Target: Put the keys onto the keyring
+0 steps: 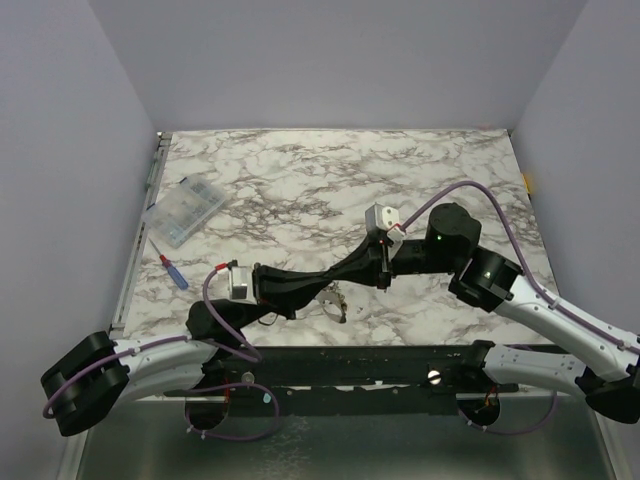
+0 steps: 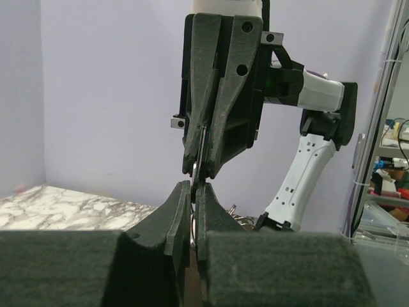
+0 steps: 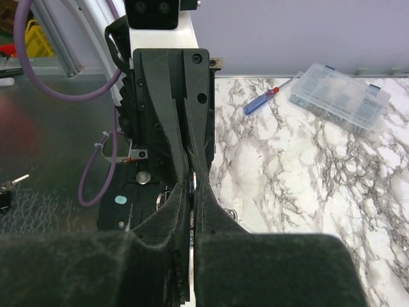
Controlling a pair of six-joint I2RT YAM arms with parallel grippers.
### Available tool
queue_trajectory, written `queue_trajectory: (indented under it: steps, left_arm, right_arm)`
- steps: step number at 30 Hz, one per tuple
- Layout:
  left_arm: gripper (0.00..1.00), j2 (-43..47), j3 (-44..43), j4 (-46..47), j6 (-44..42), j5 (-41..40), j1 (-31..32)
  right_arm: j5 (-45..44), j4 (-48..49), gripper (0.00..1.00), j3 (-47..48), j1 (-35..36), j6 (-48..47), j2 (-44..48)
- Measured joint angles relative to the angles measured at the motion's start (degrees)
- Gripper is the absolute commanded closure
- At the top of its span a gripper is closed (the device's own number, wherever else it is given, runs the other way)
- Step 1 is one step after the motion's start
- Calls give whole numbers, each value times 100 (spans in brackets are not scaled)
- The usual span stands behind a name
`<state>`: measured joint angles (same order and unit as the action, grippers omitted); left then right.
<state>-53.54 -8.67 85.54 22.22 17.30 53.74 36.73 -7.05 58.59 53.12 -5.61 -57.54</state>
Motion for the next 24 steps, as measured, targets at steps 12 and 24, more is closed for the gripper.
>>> queue_trajectory:
  steps: [12,24]
  left_arm:
    - [13,1845,203,-614,-651,-529,2]
    - [12,4538,-2031,-7263,-2026,-3224,0]
  right_arm:
    - [-1224,-378,99,264,2,-264,-238]
    - [-3077,-686,99,1812,-195,-787,-1672]
